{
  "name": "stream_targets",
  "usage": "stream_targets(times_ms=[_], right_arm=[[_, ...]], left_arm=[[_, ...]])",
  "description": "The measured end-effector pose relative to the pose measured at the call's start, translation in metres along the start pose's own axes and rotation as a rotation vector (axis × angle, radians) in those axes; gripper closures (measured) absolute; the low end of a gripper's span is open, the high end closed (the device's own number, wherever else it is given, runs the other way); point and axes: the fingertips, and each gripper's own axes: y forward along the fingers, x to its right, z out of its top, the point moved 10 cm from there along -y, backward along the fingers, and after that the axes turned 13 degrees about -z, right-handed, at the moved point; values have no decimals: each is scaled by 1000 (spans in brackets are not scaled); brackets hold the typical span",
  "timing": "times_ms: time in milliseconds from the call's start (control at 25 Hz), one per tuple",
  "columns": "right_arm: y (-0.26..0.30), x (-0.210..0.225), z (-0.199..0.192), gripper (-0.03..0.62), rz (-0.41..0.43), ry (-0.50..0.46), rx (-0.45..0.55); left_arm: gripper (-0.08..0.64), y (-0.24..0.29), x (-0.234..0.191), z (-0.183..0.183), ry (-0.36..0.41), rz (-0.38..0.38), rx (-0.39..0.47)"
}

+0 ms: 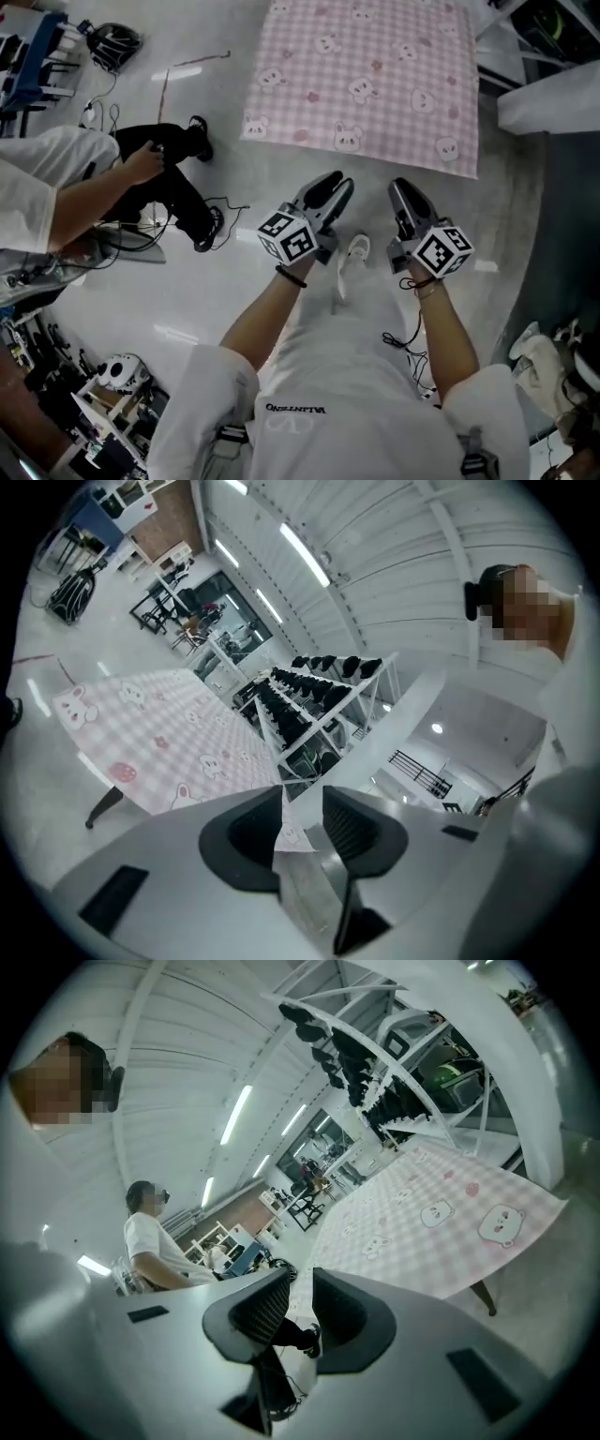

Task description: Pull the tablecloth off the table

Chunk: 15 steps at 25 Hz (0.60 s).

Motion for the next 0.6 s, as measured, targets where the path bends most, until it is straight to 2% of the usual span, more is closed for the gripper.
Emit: stream_targets(times_ms=[600], right_arm=[[53,57,-58,505,-66,215,-26]], left_arm=[[436,-4,-86,-50,-181,29,34]])
